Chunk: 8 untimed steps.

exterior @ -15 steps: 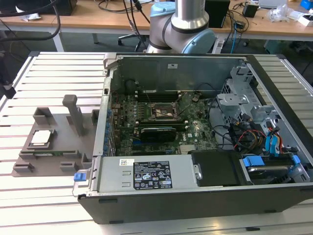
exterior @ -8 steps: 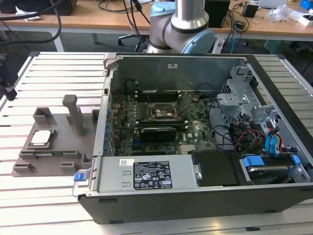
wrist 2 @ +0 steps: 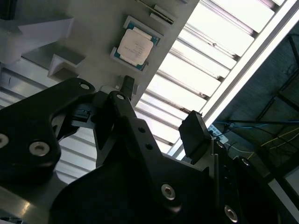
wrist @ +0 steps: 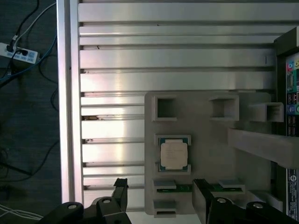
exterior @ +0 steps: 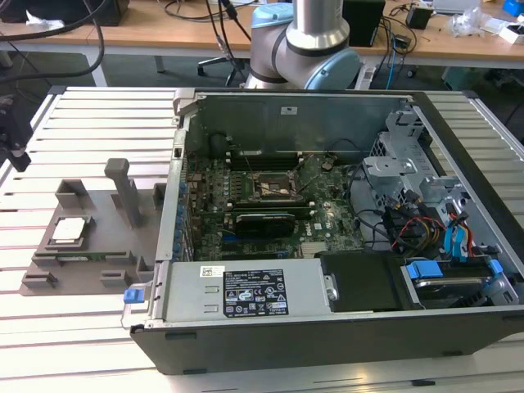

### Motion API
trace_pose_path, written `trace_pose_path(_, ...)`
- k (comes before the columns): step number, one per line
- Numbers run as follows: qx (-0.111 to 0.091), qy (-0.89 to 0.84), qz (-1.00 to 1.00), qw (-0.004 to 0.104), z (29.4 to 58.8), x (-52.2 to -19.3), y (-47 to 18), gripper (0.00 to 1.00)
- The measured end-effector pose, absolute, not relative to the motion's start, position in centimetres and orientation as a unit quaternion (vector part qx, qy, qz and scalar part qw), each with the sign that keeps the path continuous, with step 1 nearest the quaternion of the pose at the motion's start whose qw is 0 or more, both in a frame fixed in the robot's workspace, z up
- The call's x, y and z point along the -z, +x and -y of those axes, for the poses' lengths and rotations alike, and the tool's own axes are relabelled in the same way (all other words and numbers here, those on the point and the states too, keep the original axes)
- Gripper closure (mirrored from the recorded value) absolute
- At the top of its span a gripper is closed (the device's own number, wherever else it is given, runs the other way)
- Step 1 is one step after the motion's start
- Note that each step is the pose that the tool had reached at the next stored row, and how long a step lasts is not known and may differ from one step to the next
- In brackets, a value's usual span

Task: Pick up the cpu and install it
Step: 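Pick up the cpu and move it towards the insertion slot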

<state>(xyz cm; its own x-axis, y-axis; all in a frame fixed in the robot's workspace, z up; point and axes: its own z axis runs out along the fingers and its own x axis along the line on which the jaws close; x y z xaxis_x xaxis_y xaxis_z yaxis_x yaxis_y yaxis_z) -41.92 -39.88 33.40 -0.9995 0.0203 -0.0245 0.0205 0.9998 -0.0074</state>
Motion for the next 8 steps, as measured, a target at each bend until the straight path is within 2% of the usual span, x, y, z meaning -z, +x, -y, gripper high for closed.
trace_pose_path(8,0.004,0.01,-1.0,0.012,39.88,-32.4,-41.92,0.34)
